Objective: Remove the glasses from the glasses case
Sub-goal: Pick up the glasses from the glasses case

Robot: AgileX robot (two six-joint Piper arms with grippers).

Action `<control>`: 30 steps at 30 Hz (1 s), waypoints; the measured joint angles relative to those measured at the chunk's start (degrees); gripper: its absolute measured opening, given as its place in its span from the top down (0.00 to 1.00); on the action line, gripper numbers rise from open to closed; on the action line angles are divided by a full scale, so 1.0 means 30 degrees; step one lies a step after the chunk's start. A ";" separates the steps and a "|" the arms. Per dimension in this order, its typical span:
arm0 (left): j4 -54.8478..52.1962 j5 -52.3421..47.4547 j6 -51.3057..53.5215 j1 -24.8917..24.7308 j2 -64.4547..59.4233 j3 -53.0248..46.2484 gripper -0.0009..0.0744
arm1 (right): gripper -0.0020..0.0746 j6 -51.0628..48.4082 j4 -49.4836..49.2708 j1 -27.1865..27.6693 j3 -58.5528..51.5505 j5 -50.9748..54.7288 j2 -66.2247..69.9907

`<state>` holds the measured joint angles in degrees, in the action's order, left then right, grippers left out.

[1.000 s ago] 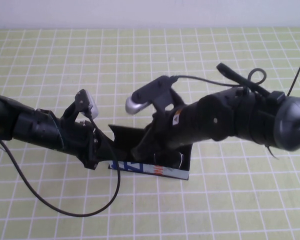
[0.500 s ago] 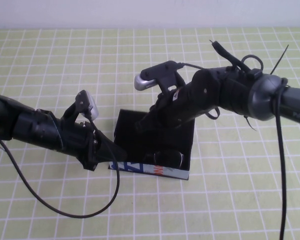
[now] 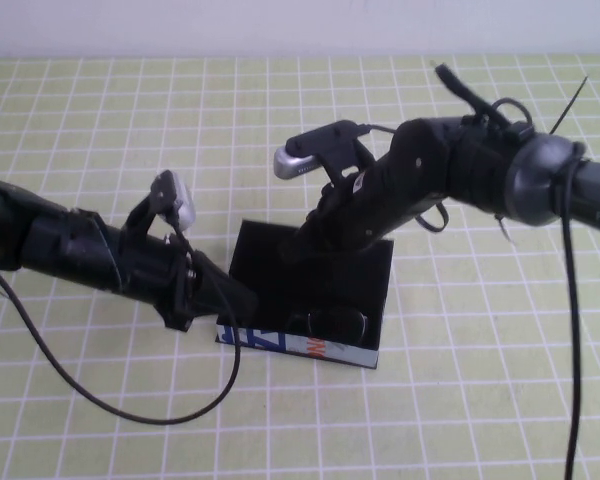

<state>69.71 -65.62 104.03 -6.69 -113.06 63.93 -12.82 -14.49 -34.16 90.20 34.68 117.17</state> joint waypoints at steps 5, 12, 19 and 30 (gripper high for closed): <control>0.0396 -0.0134 -0.2867 0.0000 0.0736 0.1066 0.99 | 0.99 -0.2664 -0.0332 0.0000 0.0073 0.2369 -0.1802; 0.0481 0.1394 -0.5429 0.0000 0.0783 0.1481 0.99 | 0.95 -0.8560 -0.1409 -0.0539 0.0073 0.6325 -0.2400; 0.0481 0.1698 -0.7104 0.0985 0.0711 0.1481 0.99 | 0.63 -1.1156 -0.1036 -0.1232 0.0108 0.6720 -0.2359; 0.0400 0.1944 -0.8063 0.2093 0.0680 0.1481 0.99 | 0.59 -1.1727 0.0080 -0.1232 0.1341 0.6600 -0.0241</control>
<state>70.91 -59.79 79.84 -0.41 -111.02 68.37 -48.00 -14.25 -37.86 94.23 54.48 116.44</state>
